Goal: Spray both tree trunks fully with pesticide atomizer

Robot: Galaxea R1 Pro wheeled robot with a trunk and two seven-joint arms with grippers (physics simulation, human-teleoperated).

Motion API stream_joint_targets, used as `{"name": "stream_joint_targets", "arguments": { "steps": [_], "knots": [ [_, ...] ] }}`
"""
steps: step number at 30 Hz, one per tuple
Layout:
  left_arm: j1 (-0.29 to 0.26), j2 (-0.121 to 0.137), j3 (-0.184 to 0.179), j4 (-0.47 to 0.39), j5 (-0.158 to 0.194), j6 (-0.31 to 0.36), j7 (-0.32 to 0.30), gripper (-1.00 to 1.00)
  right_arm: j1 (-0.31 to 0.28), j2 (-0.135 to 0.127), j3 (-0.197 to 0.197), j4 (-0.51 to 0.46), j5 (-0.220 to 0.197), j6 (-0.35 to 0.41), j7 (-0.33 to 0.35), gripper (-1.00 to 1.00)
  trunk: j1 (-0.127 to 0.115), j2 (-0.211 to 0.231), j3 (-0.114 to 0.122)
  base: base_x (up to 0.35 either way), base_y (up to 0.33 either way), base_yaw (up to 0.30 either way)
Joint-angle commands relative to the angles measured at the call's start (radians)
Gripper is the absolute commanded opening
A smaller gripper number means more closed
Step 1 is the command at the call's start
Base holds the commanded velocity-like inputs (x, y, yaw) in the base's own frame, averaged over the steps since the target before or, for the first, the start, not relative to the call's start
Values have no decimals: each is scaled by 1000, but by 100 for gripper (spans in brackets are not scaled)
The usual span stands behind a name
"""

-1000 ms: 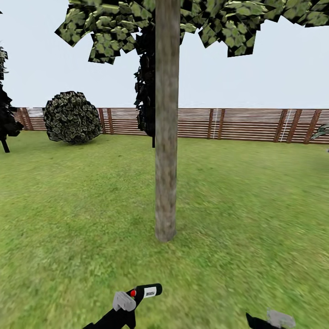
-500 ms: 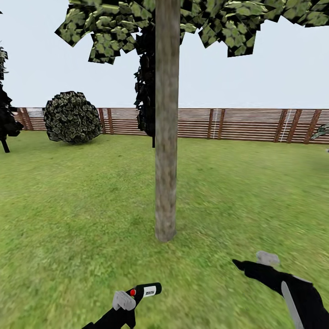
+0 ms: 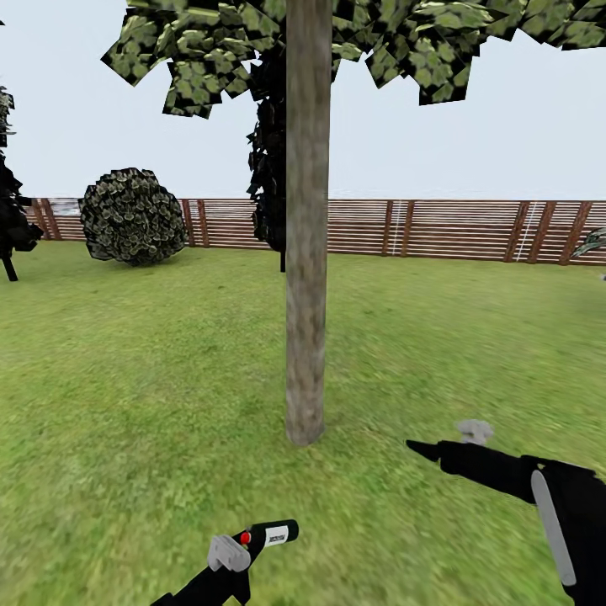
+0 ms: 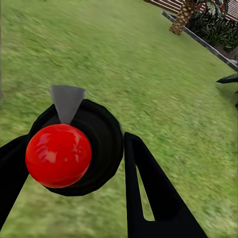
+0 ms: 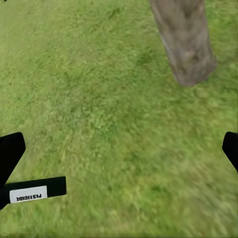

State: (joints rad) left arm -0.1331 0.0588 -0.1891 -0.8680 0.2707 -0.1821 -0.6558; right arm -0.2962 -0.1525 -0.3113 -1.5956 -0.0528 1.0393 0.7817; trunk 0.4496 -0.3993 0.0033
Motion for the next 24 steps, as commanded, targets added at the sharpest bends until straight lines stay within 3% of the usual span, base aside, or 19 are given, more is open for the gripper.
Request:
{"name": "stream_joint_targets", "arguments": {
  "steps": [1,8,9,14,24],
  "knots": [
    [-1,1,-4,1,6,-4,0,-100,-3,0,4,-1,-4,8,3,100,0,-1,0,0,0,0],
    [0,-2,-3,9,5,-4,3,-100,-9,1,60,-4,2,8,14,100,0,-1,0,0,0,0],
    [0,-2,-2,10,5,-4,3,-100,-9,0,70,-4,2,8,14,-100,0,-1,0,0,0,0],
    [-2,-5,-1,17,3,-4,5,-100,-9,-1,104,-6,2,8,17,-100,0,-1,0,0,0,0],
    [-2,-6,-3,18,-2,-5,11,-100,-8,-1,115,-6,1,8,29,-100,0,-1,0,0,0,0]
  ]
}}
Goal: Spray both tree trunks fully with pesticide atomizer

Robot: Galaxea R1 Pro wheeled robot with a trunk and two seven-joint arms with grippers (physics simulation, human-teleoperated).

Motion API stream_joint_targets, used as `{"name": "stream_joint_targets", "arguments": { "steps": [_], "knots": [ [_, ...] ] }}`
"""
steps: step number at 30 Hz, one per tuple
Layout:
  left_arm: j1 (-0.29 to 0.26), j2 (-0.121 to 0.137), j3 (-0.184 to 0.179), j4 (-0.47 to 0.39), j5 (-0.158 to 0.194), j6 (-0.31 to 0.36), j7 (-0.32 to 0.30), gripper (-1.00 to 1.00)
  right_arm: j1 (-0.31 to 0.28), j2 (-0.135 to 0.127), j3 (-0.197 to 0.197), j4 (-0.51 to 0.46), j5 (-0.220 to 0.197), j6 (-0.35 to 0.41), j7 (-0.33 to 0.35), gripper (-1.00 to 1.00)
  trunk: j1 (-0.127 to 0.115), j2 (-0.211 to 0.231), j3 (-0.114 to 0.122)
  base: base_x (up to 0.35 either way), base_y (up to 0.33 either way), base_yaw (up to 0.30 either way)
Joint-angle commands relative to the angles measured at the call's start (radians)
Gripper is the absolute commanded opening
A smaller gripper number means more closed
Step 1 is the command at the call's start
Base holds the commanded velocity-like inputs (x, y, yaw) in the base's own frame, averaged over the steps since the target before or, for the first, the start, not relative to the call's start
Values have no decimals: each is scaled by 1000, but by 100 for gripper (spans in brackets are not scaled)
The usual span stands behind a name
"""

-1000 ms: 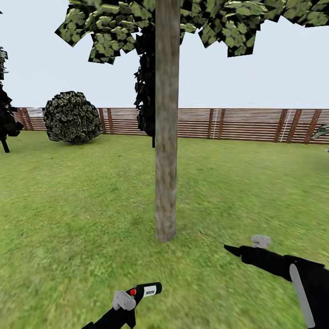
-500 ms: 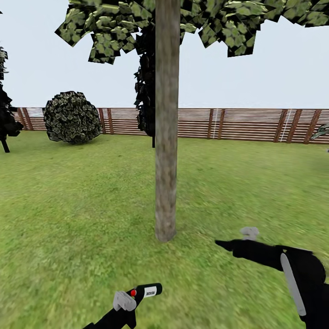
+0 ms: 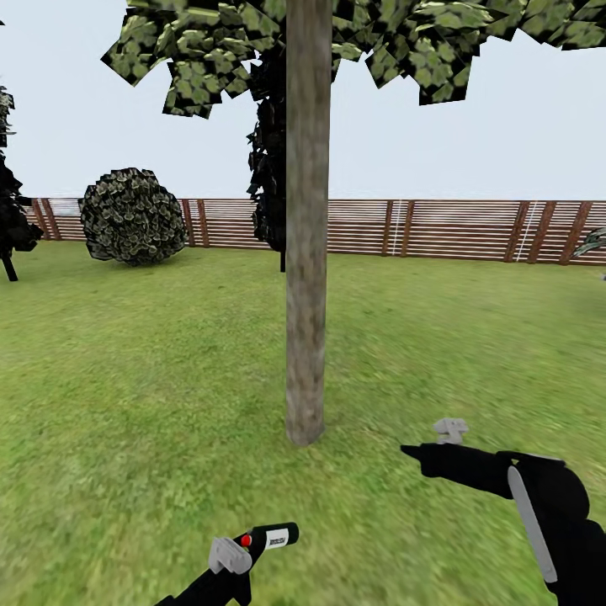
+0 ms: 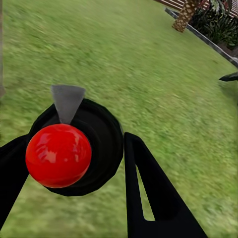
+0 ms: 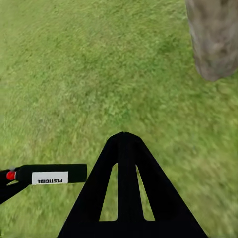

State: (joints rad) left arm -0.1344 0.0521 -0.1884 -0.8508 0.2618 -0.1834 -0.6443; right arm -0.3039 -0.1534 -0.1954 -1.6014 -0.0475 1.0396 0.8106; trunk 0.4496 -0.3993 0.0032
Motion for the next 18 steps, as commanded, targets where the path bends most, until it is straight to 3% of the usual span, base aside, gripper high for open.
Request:
{"name": "stream_joint_targets", "arguments": {
  "steps": [1,5,8,11,14,18],
  "knots": [
    [-1,1,-6,1,6,-4,1,-100,0,0,0,0,-4,8,7,-100,0,-1,0,0,0,0],
    [-1,1,-12,-1,2,-4,1,-100,0,1,19,1,-5,8,16,-100,0,-1,0,0,0,0],
    [-1,3,-16,0,-10,-5,2,-100,0,0,70,1,-4,8,20,-100,0,-1,0,0,0,0],
    [-1,1,-17,1,-56,-15,8,-100,1,1,136,1,-4,8,21,-100,0,-1,0,0,0,0],
    [-1,1,-18,1,-95,-19,17,-100,3,3,168,1,-3,8,22,-100,0,-1,0,0,0,0],
    [-1,0,-18,1,-116,-22,22,-100,4,5,183,2,-3,8,22,-100,0,-1,0,0,0,0]
  ]
}}
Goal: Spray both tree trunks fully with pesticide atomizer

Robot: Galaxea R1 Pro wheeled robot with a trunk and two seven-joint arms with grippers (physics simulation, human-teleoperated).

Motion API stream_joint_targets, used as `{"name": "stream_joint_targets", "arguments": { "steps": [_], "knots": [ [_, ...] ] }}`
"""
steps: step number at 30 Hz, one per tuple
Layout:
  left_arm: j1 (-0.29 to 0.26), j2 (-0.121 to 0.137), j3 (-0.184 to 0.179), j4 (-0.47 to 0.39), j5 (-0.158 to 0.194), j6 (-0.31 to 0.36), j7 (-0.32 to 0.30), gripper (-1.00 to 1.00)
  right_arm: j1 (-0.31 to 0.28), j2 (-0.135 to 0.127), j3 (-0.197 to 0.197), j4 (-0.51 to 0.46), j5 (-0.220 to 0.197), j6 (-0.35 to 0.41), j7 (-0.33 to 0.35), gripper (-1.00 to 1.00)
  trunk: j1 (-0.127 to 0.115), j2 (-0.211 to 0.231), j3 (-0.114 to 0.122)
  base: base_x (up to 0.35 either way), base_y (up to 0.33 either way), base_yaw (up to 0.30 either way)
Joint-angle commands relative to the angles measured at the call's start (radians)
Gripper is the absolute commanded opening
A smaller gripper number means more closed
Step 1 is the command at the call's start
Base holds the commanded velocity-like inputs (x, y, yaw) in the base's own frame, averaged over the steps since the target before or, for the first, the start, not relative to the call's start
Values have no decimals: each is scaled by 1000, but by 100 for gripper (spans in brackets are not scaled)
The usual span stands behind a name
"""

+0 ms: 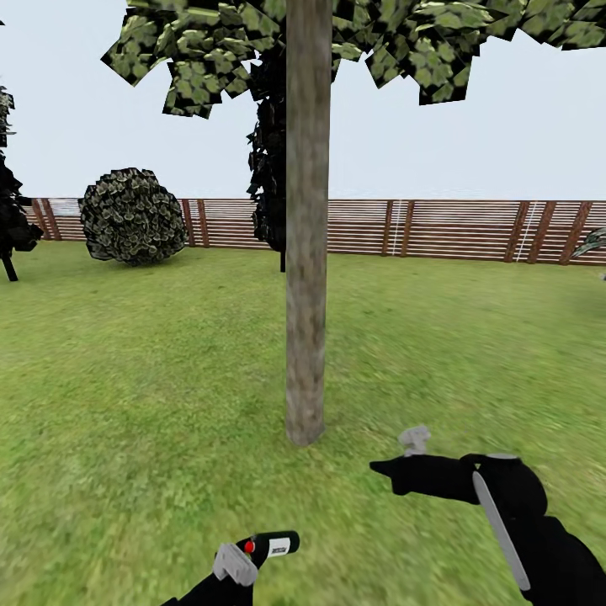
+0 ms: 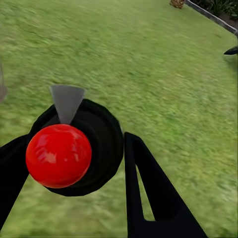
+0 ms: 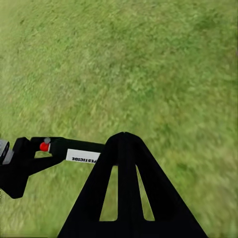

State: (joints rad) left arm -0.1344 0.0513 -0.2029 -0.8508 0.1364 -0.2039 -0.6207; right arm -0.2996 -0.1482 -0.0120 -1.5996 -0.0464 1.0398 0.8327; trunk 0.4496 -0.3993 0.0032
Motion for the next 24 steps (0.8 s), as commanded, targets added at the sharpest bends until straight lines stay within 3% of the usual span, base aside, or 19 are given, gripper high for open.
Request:
{"name": "stream_joint_targets", "arguments": {
  "steps": [1,5,10,13,18,24],
  "knots": [
    [-1,1,-4,1,7,-2,-1,-100,0,1,2,0,-4,7,0,-100,0,-1,0,0,0,0],
    [-1,1,-4,1,-18,-4,2,-100,0,3,17,2,-5,7,0,-100,0,-1,0,0,0,0],
    [-1,0,-4,1,-101,-14,12,-100,1,7,42,8,-4,7,-2,-100,0,-1,0,0,0,0],
    [-1,1,-4,1,-128,-16,44,-100,2,8,57,9,-5,7,-2,-100,0,-1,0,0,0,0],
    [-1,1,-4,1,-145,-23,92,-100,3,11,80,11,-7,7,-5,-100,0,-1,0,0,0,0],
    [-1,0,-4,0,-148,-24,102,-100,4,16,132,24,-12,7,-7,-100,0,-1,0,0,0,0]
  ]
}}
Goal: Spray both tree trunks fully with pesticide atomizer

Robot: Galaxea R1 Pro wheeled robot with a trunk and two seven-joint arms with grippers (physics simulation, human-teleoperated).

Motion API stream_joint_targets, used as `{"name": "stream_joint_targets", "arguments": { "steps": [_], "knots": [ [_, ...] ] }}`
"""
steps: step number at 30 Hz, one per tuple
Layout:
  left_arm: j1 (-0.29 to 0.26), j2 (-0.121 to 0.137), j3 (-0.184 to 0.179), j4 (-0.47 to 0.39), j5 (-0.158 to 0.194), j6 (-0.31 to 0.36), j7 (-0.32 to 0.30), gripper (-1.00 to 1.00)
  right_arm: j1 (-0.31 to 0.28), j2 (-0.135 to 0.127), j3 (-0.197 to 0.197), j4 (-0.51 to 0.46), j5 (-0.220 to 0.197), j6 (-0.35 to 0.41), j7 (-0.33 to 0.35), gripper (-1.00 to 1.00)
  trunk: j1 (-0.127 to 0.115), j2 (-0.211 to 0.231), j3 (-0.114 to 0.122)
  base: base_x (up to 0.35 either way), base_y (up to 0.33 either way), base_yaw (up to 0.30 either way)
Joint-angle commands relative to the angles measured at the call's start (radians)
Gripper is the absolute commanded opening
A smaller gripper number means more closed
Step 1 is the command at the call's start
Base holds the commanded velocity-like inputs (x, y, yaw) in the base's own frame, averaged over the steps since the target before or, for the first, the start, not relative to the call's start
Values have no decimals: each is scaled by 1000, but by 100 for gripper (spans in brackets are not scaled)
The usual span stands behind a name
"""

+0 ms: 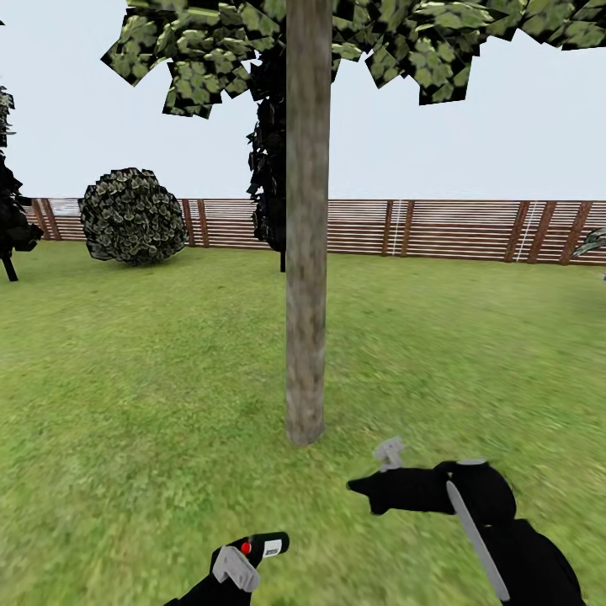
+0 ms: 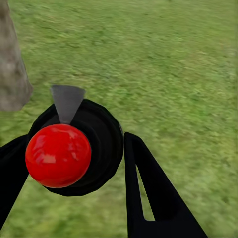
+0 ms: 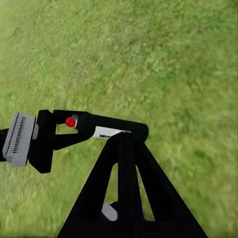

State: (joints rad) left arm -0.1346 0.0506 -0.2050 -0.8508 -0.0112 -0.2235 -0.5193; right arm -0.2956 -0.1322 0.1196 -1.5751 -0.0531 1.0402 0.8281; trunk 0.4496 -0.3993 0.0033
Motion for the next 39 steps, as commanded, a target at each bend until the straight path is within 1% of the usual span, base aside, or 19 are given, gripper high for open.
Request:
{"name": "stream_joint_targets", "arguments": {
  "steps": [1,3,4,5,6,7,10,12,13,18,21,28,33,39],
  "knots": [
    [0,1,-2,0,-1,-5,0,-100,-1,3,5,2,-5,7,-2,-100,0,-1,0,0,0,0],
    [0,0,-2,0,-1,-5,1,-100,0,13,11,8,-6,7,-3,-100,0,-1,0,0,0,0],
    [0,0,-2,0,-1,-5,1,-100,0,28,14,16,-5,7,-4,-100,0,-1,0,0,0,0],
    [0,0,-2,0,-1,-5,1,-100,0,35,15,22,-4,7,-5,-100,0,-1,0,0,0,0],
    [0,0,-3,0,-1,-5,1,-100,0,49,17,33,-3,7,-6,-100,0,-1,0,0,0,0],
    [0,0,-2,0,0,-5,1,-100,0,55,18,38,-2,7,-7,-100,0,-1,0,0,0,0],
    [0,0,-2,-1,0,-5,1,-100,0,97,21,70,2,7,-12,-100,0,-1,0,0,0,0],
    [0,0,-2,-1,0,-5,1,-100,0,110,21,78,2,7,-23,-100,0,-1,0,0,0,0],
    [0,1,-2,-2,0,-5,1,-100,0,119,21,85,2,7,-40,-100,0,-1,0,0,0,0],
    [0,0,-2,-2,0,-5,1,-100,0,132,25,115,-1,7,-70,-100,0,-1,0,0,0,0],
    [1,1,-3,-4,0,-5,1,-100,0,137,37,133,-2,7,-75,-100,0,-1,0,0,0,0],
    [1,1,-3,-5,0,-5,1,-100,0,151,51,162,-5,1,-76,-100,0,-1,0,0,0,0],
    [1,1,-4,-3,0,-5,1,-100,0,168,54,197,-6,-35,-77,-100,0,-1,0,0,0,0],
    [1,1,-4,-5,0,-5,1,-100,0,174,54,204,-7,-39,-78,-100,0,-1,0,0,0,0]
  ]
}}
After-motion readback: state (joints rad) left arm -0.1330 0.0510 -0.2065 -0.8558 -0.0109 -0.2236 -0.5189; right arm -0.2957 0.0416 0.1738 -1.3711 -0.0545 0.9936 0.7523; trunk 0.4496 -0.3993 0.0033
